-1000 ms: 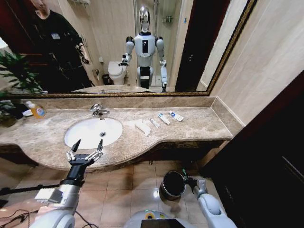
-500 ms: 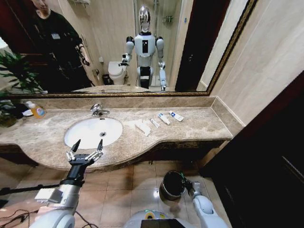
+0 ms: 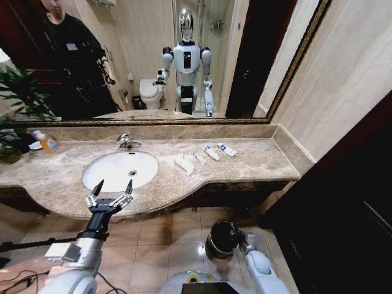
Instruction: Pick up the trash from the sink and place it in the trash bin.
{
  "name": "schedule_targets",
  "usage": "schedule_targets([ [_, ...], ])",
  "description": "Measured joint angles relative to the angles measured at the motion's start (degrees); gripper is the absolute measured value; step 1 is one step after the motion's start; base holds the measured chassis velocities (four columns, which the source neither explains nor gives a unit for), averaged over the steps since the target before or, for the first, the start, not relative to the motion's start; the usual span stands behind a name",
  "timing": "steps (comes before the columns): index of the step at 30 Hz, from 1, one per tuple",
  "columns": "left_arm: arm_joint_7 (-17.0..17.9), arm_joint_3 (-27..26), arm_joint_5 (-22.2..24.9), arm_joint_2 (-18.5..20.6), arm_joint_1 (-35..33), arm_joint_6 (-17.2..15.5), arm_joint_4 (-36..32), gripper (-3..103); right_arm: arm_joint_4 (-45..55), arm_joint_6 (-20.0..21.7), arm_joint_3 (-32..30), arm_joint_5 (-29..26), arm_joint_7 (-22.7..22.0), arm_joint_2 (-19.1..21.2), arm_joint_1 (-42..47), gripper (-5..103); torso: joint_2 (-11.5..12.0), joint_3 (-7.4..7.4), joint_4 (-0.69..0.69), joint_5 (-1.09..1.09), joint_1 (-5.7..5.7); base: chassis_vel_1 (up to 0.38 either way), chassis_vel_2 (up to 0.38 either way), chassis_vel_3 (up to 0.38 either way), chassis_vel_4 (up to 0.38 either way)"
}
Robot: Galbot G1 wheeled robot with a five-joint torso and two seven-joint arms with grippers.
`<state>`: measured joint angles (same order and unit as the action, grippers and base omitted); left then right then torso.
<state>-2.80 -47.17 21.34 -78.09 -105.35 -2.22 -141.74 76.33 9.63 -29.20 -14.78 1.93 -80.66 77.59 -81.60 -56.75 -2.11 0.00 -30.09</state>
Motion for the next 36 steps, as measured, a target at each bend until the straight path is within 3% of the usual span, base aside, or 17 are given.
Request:
schedule_targets([
  [1,0.0,0.0,0.0,0.0,0.0,0.0,0.0,100,0.1,0.0,0.0,0.1,0.0,-0.1,0.0,46,0.0,0.0,0.0,0.0,0.0,0.0,0.0,0.0,0.0],
  [3,0.0,0.0,0.0,0.0,0.0,0.0,0.0,100,0.1,-0.1,0.0,0.1,-0.1,-0.1,0.0,46,0.0,0.0,0.0,0.01,0.0,0.0,0.0,0.0,0.0],
  [9,0.0,0.0,0.0,0.0,0.0,0.0,0.0,100,0.3,-0.2,-0.1,0.2,-0.4,-0.3,0.3,72,0.0,0.0,0.0,0.0,0.0,0.0,0.0,0.0,0.0],
  [11,0.0,0.0,0.0,0.0,0.0,0.0,0.0,100,0.3,-0.3,-0.1,0.2,-0.4,-0.3,0.3,72,0.0,0.0,0.0,0.0,0.0,0.0,0.0,0.0,0.0],
  [15,0.0,0.0,0.0,0.0,0.0,0.0,0.0,100,0.3,-0.3,-0.2,0.2,-0.5,0.0,0.4,93,0.0,0.0,0.0,0.0,0.0,0.0,0.0,0.0,0.0],
  [17,0.0,0.0,0.0,0.0,0.0,0.0,0.0,100,0.3,-0.3,-0.2,0.3,-0.5,0.1,0.4,98,0.0,0.0,0.0,0.0,0.0,0.0,0.0,0.0,0.0],
  [29,0.0,0.0,0.0,0.0,0.0,0.0,0.0,100,0.9,-0.4,0.0,0.0,-1.0,0.2,0.5,100,0.0,0.0,0.0,0.01,0.0,0.0,0.0,0.0,0.0],
  [36,0.0,0.0,0.0,0.0,0.0,0.0,0.0,100,7.6,-0.1,-0.4,-3.3,-1.7,2.4,3.1,100,0.0,0.0,0.0,0.0,0.0,0.0,0.0,0.0,0.0],
])
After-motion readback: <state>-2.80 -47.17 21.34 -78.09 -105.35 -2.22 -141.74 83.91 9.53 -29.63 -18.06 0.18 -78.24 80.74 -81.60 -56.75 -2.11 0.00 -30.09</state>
